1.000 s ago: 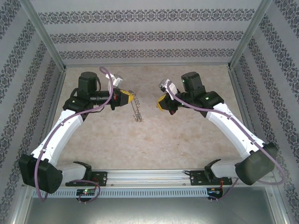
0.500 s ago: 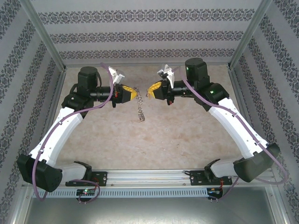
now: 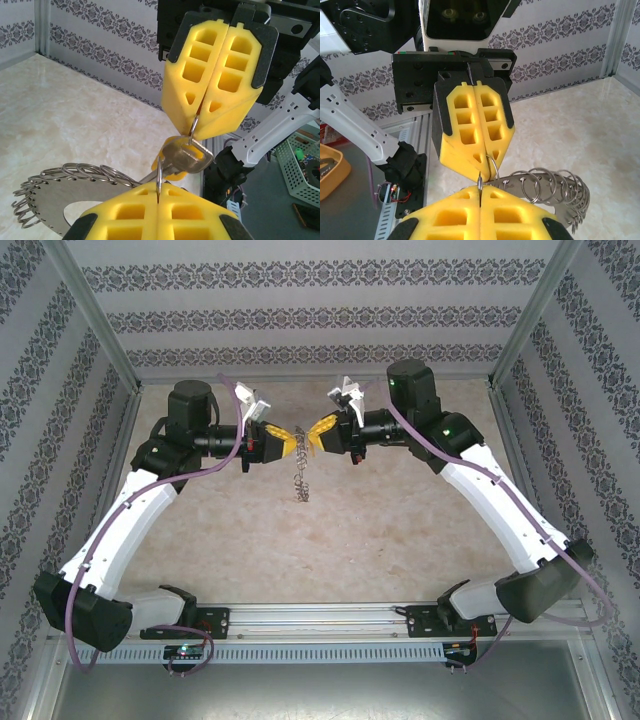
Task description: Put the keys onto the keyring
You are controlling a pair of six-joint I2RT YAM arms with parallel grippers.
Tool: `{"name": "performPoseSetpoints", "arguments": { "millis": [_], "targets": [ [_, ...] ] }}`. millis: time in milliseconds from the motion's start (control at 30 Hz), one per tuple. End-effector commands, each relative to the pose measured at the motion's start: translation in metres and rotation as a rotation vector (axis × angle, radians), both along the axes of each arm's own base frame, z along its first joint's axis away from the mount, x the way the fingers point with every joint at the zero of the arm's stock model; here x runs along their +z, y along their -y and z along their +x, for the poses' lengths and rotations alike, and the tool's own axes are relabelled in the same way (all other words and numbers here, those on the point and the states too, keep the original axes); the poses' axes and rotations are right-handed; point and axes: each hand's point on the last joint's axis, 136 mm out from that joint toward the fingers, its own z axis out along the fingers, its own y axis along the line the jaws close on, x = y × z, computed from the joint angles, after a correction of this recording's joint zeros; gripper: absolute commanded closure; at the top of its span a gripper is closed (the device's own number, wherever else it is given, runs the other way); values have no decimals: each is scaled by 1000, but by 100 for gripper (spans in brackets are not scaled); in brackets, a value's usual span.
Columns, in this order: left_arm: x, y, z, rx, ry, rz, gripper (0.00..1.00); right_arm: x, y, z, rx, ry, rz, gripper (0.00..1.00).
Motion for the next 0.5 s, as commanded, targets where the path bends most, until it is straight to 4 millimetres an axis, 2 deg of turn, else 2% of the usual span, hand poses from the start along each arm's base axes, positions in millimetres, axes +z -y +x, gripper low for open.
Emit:
{"name": "performPoseSetpoints", "arguments": {
  "millis": [0,467],
  "targets": [
    [21,4,-11,-55,71,-24,100,10,-6,-9,51,25,19,100],
    [23,5,-12,-56,78,-24,100,5,-15,-7,49,11,4,100]
  ]
}}
